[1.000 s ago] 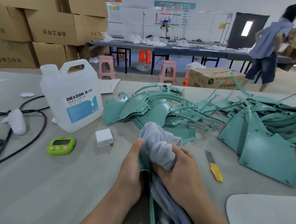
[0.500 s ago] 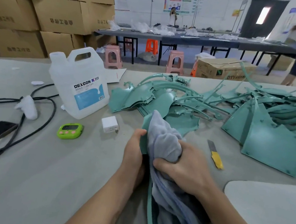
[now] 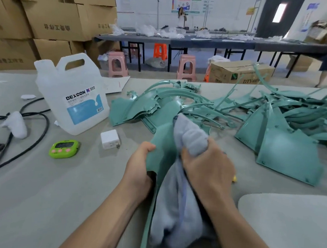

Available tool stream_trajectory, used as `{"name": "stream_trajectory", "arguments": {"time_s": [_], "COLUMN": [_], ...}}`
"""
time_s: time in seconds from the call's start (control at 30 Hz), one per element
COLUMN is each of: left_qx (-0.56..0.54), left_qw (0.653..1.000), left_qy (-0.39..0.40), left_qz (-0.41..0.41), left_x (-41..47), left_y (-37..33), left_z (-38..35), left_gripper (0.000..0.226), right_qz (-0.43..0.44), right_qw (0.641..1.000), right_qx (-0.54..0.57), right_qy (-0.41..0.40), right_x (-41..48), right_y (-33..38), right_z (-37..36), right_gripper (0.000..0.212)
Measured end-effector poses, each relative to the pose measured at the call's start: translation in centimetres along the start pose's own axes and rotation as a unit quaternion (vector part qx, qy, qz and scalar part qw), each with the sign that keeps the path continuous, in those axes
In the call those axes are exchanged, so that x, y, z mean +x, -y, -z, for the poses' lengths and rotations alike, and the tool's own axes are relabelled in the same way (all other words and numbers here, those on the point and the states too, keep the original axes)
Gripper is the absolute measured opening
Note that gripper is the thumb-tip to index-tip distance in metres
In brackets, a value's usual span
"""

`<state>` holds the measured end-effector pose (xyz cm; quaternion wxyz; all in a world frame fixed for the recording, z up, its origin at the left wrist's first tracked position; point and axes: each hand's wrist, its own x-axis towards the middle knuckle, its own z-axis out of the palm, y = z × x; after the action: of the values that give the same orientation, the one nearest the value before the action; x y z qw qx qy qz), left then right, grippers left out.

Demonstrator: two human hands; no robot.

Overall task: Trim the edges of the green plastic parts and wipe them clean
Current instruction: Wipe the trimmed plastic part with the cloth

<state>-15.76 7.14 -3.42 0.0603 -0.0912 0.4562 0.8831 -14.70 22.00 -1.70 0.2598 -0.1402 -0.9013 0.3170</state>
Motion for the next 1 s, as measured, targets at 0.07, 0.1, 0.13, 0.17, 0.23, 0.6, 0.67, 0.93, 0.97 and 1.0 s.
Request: {"name": "stream_trajectory", "arguments": {"time_s": [0.07, 0.1, 0.13, 0.17, 0.23, 0.6, 0.67, 0.93, 0.97, 1.0], "left_qx": [0.013, 0.018, 0.011, -0.002, -0.055, 0.329, 0.521, 0.436, 0.44, 0.431], "left_qw": [1.0, 1.0, 1.0, 0.999, 0.997, 0.926, 0.813, 0.87, 0.865, 0.866], "left_qy": [-0.016, -0.016, -0.014, -0.034, -0.042, -0.083, -0.082, 0.186, 0.202, 0.214], "left_qz": [0.016, 0.02, 0.011, -0.004, -0.018, -0.168, -0.246, -0.132, -0.131, -0.136], "left_x": [-0.4, -0.4, -0.3, -0.2, 0.3, 0.8, 0.4, -1.9, -2.5, -2.9], "left_y": [-0.6, -0.9, -1.3, -1.8, -2.7, -2.1, -2.3, -2.1, -1.7, -1.3], "left_z": [0.0, 0.2, 0.4, 0.7, 1.3, 1.0, 1.7, 1.4, 1.2, 1.0], "left_gripper": [0.025, 0.034, 0.033, 0.026, 0.016, 0.007, 0.041, 0.072, 0.079, 0.084], "right_qz": [-0.07, -0.092, -0.102, -0.108, -0.131, -0.272, -0.258, -0.223, -0.21, -0.194], "right_qw": [0.998, 0.995, 0.993, 0.991, 0.973, 0.631, 0.627, 0.724, 0.724, 0.722], "right_qx": [0.001, 0.025, 0.05, 0.079, 0.187, 0.673, 0.667, 0.58, 0.58, 0.582], "right_qy": [-0.007, -0.006, -0.013, -0.019, -0.013, 0.274, 0.309, 0.299, 0.307, 0.32], "right_x": [1.5, 1.8, 1.8, 1.6, 1.3, -2.0, -2.0, -1.4, -1.2, -1.2], "right_y": [-1.0, -1.5, -1.9, -2.0, -1.3, 1.9, 2.0, 1.4, 1.4, 1.6], "right_z": [0.2, 0.4, 0.7, 1.0, 1.5, 2.9, 3.1, 2.2, 2.2, 2.2], "right_gripper": [0.037, 0.039, 0.04, 0.04, 0.042, 0.043, 0.048, 0.043, 0.036, 0.029]}}
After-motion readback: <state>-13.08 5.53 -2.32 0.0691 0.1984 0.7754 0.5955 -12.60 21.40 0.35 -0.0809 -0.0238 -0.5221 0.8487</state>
